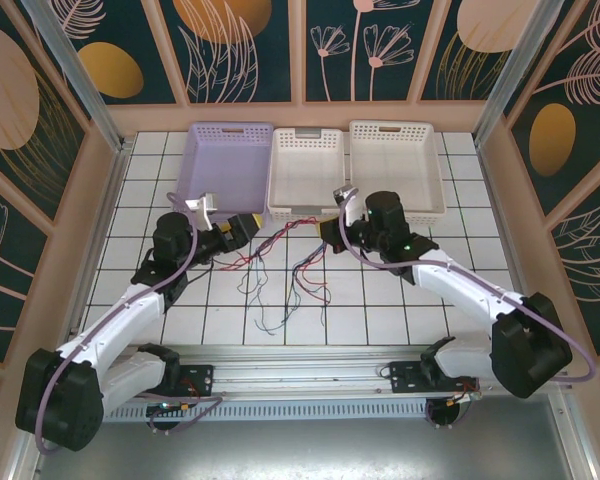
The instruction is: Untangle the cables
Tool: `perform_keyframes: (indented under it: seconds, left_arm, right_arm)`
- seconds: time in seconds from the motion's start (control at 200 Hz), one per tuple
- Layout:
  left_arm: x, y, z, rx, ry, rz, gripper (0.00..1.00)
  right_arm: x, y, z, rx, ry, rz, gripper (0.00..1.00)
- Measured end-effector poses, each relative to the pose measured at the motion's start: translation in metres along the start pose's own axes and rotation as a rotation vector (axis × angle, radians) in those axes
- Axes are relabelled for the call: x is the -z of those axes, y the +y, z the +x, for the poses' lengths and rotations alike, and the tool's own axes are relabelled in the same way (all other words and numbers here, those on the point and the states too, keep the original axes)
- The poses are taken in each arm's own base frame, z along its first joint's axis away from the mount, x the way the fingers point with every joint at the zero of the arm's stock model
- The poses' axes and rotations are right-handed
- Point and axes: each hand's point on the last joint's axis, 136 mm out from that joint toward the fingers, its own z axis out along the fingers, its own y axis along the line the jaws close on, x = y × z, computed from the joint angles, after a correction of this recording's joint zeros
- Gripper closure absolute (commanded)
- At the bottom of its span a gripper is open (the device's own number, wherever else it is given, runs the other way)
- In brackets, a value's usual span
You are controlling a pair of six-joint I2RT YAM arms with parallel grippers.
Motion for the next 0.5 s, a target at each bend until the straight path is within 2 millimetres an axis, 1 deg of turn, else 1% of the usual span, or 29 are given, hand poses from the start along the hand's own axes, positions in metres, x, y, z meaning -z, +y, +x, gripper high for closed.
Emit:
perform_keyframes:
  seconds: [0.145,0.275,0.365,0.5]
  left_arm:
    - [-0.005,-0.016,0.012,-0.031,0.048,0.061,0.02]
    - [-0.008,-0.023,0.021,-0.047,0.083,0.086,0.02]
    - [-0.008,-0.025,0.024,-0.061,0.095,0.097,0.07]
    - [-0.009,-0.026,0.027,-0.071,0.110,0.111,0.18]
  right_arm:
    - [-0.007,0.002,-0.003,0.002,0.013,-0.023,1.00]
    - [-0.012,0.004,-0.006,0.013,0.018,-0.039,1.00]
    - [-0.013,0.006,-0.010,0.017,0.014,-0.048,1.00]
    - [-0.013,0.010,-0.016,0.023,0.007,-0.067,1.00]
